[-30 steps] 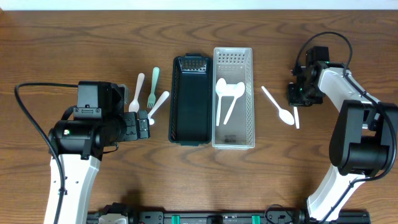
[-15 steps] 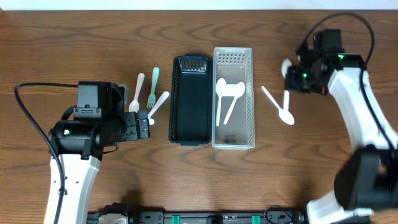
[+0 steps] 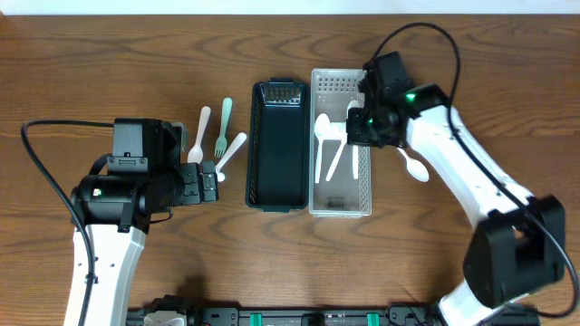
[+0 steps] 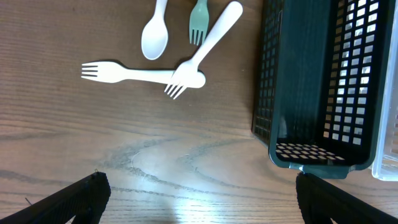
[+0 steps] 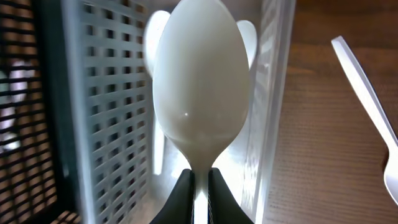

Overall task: Pack container
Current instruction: 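Place the spoon into the clear tray and open the gripper, then grasp the last white spoon by its handle with the right gripper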

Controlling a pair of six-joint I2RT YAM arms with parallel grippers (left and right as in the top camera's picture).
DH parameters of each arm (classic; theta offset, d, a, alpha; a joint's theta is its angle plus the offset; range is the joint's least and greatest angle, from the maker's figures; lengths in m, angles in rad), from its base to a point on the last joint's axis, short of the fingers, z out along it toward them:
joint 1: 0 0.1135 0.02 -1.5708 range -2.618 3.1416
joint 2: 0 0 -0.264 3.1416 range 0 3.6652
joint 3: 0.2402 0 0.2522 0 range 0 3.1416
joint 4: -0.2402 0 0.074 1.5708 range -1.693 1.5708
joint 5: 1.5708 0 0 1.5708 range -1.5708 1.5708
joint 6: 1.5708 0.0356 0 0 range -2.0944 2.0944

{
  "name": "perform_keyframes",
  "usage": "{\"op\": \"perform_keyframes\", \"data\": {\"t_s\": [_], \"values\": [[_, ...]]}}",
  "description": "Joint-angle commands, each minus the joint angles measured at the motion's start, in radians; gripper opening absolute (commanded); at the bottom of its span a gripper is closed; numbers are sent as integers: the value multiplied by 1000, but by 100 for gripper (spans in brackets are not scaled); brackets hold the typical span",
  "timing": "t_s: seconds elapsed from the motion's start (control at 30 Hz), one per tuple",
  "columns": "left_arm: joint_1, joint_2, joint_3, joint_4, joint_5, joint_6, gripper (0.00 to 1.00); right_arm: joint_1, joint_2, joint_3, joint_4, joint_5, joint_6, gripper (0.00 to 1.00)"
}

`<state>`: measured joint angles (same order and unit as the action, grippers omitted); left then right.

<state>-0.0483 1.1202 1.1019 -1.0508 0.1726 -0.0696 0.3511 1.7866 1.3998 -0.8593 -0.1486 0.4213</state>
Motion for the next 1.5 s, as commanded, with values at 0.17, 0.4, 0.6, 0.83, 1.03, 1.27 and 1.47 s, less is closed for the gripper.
{"op": "perform_keyframes", "data": {"t_s": [0.17, 0.4, 0.6, 0.83, 1.03, 1.27, 1.47], "values": [[4, 4, 15, -3, -13, 17, 98, 6, 24, -5, 13, 40, -18, 34], [4, 4, 15, -3, -13, 17, 98, 1, 0, 18, 14, -13, -145, 59], [4, 4, 15, -3, -13, 17, 98, -77, -70, 54, 35, 216, -239, 72], [4, 4, 15, -3, -13, 17, 98, -244, -50, 38, 3, 174, -451, 69], [4, 4, 15, -3, -13, 17, 98, -277, 27, -6, -44, 46, -583, 63], [4, 4, 15, -4, -13, 17, 98, -251, 145, -6, -74, 76, -647, 54], [4, 4, 15, -3, -13, 17, 98, -251, 231, -6, -88, 93, -647, 48]]}}
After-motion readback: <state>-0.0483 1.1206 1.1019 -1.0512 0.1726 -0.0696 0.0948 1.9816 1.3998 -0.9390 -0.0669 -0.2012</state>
